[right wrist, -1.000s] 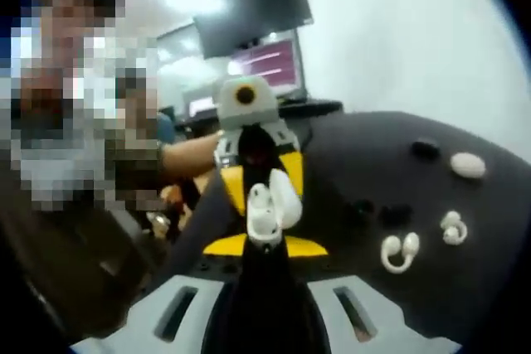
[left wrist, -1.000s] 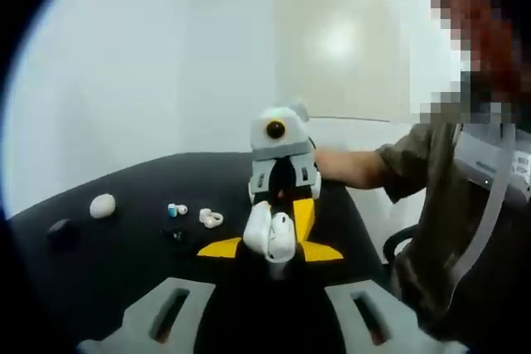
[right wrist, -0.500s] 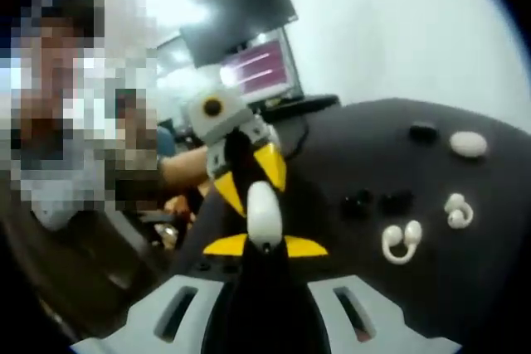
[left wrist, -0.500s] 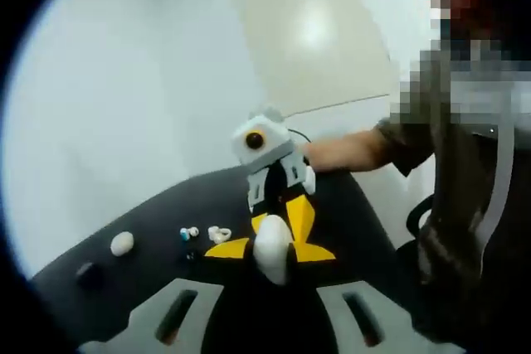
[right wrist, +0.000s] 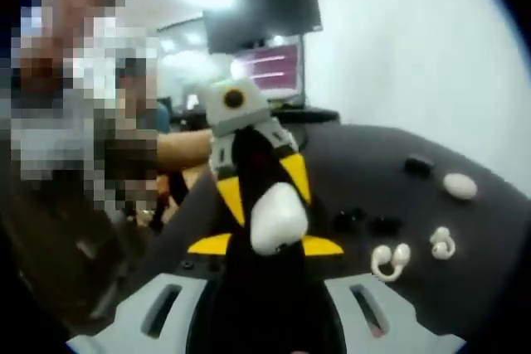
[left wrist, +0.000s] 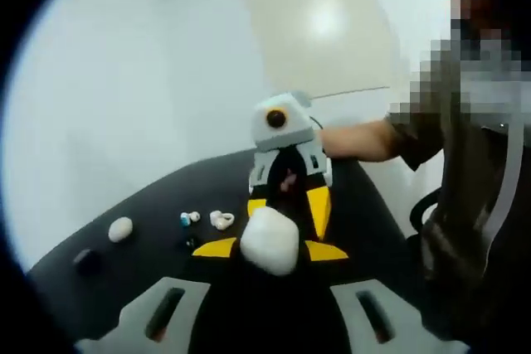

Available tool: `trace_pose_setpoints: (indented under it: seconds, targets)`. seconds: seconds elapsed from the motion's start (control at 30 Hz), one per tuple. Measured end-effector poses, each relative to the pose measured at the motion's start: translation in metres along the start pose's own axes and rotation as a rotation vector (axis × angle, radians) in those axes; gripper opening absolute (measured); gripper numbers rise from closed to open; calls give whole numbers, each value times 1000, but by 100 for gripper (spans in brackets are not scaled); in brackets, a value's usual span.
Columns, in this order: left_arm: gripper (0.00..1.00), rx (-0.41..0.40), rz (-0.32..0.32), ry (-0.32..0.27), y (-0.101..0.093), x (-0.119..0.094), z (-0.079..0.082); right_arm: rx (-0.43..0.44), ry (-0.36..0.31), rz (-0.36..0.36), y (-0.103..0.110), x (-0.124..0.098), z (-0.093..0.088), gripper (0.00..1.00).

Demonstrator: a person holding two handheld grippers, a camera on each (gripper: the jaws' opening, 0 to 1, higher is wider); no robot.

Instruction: Pick up three earphones and place each one into its charging case using tactile feedback, ensure that each earphone is properly inserted and securely positioned inside the case.

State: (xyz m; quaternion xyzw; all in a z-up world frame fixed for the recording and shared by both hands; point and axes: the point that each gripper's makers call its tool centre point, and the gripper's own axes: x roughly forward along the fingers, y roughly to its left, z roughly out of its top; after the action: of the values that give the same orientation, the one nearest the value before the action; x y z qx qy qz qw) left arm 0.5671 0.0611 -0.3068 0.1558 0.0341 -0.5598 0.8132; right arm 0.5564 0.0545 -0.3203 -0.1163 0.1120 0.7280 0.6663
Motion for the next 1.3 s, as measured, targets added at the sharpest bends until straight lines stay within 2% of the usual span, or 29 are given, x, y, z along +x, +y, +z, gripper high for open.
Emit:
trace_pose_setpoints:
  seconds: [0.03, 0.13, 0.53, 0.67, 0.83, 0.97, 1.03, 1.07, 1.1, 1.2, 1.3]
  targets:
    - [28, -6, 16, 9, 3, 1, -1, 0, 3, -23, -5, 0, -1, 31]
    - [31, -9, 38, 18, 8, 1, -3, -5, 3, -32, -7, -1, -1, 32]
    - [31, -26, 38, 24, 8, 1, -5, -18, 3, -65, -12, -3, -2, 37]
    - [31, -32, 30, 23, 7, 0, -4, -67, -3, -127, -19, -6, 2, 39]
    - [33, -93, -10, -10, 2, -2, 2, -42, 4, -106, -18, -1, 4, 39]
    - [33, -144, 9, -88, 9, -9, 15, -64, 39, -109, -19, 5, 4, 39]
    - [33, -170, 36, -156, 17, -16, 27, -52, 40, -100, -19, 6, 4, 39]
    - [33, -190, 38, -201, 20, -22, 34, -44, 41, -98, -19, 7, 3, 39]
    - [33, -249, 51, -281, 28, -32, 46, -37, 40, -98, -19, 7, 3, 39]
    - [32, -382, 151, -472, 62, -62, 64, -23, 41, -94, -17, 12, 3, 37]
    - [30, -452, 228, -548, 82, -79, 65, -23, 44, -105, -18, 15, 4, 36]
